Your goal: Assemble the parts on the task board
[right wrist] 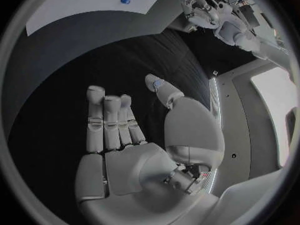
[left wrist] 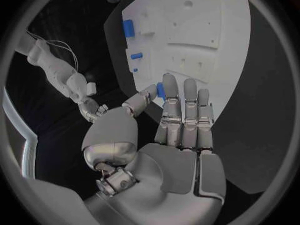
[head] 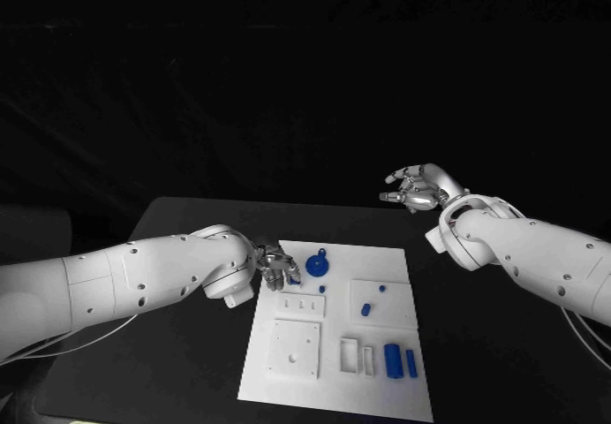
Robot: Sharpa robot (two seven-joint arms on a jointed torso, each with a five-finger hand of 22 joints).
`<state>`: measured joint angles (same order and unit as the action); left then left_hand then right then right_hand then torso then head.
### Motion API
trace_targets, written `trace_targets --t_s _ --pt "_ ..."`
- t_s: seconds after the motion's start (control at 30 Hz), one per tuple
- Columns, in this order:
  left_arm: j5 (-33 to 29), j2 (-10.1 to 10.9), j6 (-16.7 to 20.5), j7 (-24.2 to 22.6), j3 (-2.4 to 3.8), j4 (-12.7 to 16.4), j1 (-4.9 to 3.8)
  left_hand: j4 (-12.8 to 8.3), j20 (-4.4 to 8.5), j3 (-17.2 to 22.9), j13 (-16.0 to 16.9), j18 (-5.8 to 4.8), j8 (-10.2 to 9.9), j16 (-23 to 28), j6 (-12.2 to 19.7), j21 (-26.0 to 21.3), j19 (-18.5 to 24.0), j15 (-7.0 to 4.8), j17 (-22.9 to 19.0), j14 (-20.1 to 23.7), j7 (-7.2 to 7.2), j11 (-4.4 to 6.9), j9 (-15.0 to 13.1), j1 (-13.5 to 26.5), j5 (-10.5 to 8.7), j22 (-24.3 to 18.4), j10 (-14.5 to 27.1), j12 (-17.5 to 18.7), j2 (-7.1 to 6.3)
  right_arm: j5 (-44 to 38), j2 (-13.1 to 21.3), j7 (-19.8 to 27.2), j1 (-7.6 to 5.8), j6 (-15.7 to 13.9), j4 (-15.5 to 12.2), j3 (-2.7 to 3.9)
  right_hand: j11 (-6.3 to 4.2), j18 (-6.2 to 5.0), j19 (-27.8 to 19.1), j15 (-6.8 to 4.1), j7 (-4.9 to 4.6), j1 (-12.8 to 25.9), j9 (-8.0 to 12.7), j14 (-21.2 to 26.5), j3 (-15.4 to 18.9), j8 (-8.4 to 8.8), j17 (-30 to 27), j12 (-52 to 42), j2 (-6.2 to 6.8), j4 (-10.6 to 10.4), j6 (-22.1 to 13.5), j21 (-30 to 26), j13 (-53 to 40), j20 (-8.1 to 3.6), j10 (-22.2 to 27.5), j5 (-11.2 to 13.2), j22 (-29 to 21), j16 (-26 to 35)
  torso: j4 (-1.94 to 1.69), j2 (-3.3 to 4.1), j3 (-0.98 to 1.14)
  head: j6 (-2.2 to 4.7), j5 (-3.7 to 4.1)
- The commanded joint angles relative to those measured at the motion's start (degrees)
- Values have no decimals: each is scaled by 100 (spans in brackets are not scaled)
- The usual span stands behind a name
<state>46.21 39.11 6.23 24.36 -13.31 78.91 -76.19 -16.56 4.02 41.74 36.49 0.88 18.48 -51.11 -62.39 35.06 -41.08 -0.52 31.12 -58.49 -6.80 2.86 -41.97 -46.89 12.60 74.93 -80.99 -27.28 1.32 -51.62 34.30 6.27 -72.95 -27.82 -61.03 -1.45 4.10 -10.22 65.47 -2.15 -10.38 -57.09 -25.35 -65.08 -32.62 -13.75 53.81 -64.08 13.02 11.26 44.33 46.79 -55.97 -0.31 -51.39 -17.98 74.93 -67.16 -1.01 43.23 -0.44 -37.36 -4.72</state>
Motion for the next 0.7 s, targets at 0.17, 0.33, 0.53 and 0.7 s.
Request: trace_targets --t_s 0.17,0.33,0.53,0.7 --pt "168 -201 -309 124 -55 -157 -31 4 183 75 39 -88 86 -93 -769 93 -87 -31 -10 -88 587 121 -136 117 28 122 -186 -87 67 139 -124 64 -62 98 171 3 20 -478 -34 15 -40 5 -8 61 48 -36 0 -52 -71 39 0 15 57 6 53 -104 113 -11 -34 -26 13 -77 -7" --pt "639 -297 -431 143 -55 -233 -30 -10 205 110 68 -88 124 -130 -790 132 -98 -49 -16 -110 604 132 -175 163 102 122 -209 -140 106 139 -179 46 -72 127 198 3 22 -478 -41 18 -42 13 -7 70 58 -36 -1 -63 -80 48 -6 17 77 9 60 -129 115 -17 -23 -19 7 -102 -6" --pt "937 -441 -520 129 -54 -329 -25 -11 237 145 119 -88 194 -204 -826 198 -115 -76 -19 -148 633 144 -242 242 164 123 -244 -235 156 133 -199 34 -74 130 191 4 23 -478 -47 19 -43 15 -6 76 64 -36 -2 -72 -89 57 -10 19 92 10 66 -140 116 -21 -19 -19 4 -127 -4" --pt "1322 -537 -560 141 -52 -419 18 -17 262 165 150 -88 240 -250 -840 247 -133 -94 -20 -171 650 154 -286 275 207 126 -261 -298 188 133 -206 32 -74 137 173 4 25 -478 -48 20 -45 22 -6 79 73 -36 -3 -83 -103 64 -14 23 106 11 69 -140 117 -27 -17 -17 0 -147 3"
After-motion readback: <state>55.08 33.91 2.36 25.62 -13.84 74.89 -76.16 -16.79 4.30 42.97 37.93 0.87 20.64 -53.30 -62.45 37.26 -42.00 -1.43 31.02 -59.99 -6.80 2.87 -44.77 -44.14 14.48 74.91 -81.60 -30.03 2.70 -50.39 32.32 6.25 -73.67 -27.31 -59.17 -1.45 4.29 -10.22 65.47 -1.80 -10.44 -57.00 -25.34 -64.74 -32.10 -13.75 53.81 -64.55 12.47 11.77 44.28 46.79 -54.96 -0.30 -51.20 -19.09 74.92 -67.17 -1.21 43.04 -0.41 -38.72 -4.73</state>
